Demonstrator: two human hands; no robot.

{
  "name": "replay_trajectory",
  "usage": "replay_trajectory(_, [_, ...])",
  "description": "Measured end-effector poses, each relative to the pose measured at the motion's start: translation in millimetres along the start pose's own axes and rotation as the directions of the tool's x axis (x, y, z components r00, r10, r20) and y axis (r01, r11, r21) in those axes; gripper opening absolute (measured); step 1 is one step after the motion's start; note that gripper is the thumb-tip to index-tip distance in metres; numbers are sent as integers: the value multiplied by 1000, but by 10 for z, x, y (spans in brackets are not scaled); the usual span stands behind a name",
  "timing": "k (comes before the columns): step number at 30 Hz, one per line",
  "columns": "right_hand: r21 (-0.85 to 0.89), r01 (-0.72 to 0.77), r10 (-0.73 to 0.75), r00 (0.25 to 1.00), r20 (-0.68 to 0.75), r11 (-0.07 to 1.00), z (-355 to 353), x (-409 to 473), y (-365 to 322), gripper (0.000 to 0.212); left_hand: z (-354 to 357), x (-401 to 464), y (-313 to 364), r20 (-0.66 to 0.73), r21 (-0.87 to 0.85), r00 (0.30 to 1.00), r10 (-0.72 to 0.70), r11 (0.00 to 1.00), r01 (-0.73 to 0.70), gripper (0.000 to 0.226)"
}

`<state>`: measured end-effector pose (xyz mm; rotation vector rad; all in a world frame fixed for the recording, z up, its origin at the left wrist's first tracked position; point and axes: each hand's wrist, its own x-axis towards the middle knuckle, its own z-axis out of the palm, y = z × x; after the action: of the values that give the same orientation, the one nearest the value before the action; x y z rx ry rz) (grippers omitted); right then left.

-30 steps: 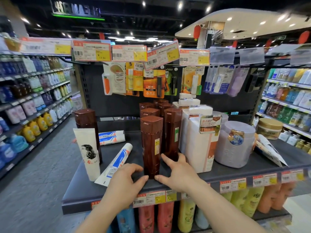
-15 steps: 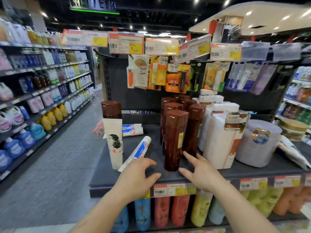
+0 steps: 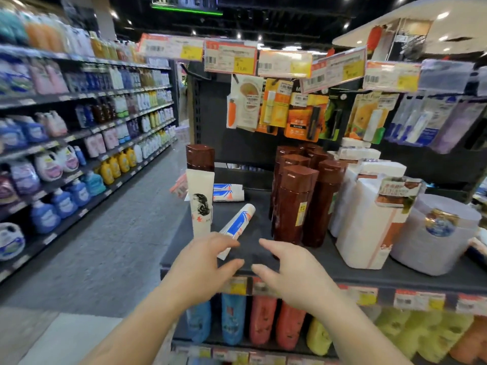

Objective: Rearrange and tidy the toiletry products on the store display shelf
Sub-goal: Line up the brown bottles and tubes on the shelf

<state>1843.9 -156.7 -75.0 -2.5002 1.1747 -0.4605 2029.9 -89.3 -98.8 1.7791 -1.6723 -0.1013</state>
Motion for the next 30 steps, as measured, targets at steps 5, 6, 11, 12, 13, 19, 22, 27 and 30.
replay_trajectory(5, [0, 82, -82, 996, 38, 997, 247, 254, -259, 63, -303, -192, -172, -24, 116, 999, -32, 993, 35, 37])
replay_trajectory(6, [-8, 83, -83, 996, 43, 996, 293, 289, -305, 64, -373, -216, -243, -12, 140, 999, -43, 989, 45, 38])
replay_trajectory(11, [-51, 24, -23, 999, 29, 998, 402, 463, -452, 66, -711, -88, -721, 103, 354, 993, -65, 935, 25, 50])
replay_trajectory(12, [-62, 7, -6, 1000, 20, 998, 408, 503, -479, 66, -761, -5, -833, 136, 414, 989, -64, 910, 2, 53])
replay_trajectory(13, [-69, -15, 16, 1000, 10, 997, 415, 540, -510, 67, -804, 97, -946, 164, 458, 984, -65, 889, -18, 56])
replay_trajectory(19, [-70, -177, 171, 982, -74, 982, 500, 677, -683, 74, -780, 825, -1472, 191, 464, 977, 91, 869, -172, 63])
replay_trajectory(22, [-57, -265, 258, 960, -106, 963, 572, 685, -767, 77, -613, 1104, -1583, 234, 397, 952, 196, 875, -278, 62])
replay_trajectory(27, [10, -354, 352, 924, -149, 935, 648, 682, -858, 82, -395, 1351, -1637, 263, -90, 930, 258, 966, -242, 51])
replay_trajectory(30, [5, -373, 369, 916, -159, 928, 654, 675, -866, 82, -273, 1368, -1626, 321, -317, 910, 264, 935, -159, 38])
